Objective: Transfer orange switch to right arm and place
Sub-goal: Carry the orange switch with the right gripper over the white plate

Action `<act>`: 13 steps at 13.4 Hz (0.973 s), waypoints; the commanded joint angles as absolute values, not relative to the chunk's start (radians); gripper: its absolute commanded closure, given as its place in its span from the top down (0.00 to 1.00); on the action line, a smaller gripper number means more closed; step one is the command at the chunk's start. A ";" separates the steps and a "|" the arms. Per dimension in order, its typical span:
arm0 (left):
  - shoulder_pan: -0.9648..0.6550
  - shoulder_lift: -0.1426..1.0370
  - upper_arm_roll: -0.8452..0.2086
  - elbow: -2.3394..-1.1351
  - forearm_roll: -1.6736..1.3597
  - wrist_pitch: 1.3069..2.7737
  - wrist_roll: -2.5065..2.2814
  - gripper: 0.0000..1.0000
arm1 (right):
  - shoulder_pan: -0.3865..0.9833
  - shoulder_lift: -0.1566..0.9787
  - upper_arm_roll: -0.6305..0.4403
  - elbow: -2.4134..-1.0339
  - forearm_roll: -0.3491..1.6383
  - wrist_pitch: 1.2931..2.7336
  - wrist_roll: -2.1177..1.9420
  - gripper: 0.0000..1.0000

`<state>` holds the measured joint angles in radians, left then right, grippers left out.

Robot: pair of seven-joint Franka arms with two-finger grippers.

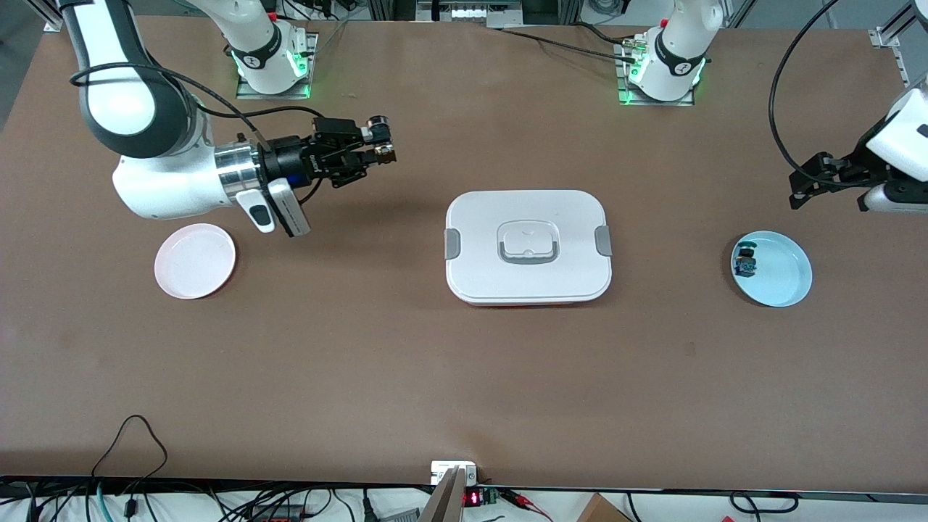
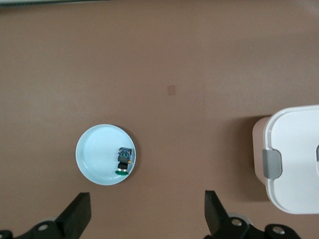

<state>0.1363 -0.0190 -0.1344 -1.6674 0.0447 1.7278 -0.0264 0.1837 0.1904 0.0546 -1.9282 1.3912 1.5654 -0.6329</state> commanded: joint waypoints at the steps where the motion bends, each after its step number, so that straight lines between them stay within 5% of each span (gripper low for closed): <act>1: 0.104 -0.046 -0.072 -1.687 0.052 1.720 -0.066 1.00 | 0.128 0.178 0.061 -1.934 1.307 1.494 -0.623 0.05; 13: 0.038 0.066 -0.057 -1.586 0.054 1.664 -0.083 1.00 | -0.017 0.179 0.029 -1.913 0.507 1.351 -1.024 0.05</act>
<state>0.0567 0.0514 -0.0678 -1.6266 0.0447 1.6964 -0.0706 -0.0031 0.1900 0.0226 -1.9228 0.6079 1.3652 -0.9551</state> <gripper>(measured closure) 0.000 0.586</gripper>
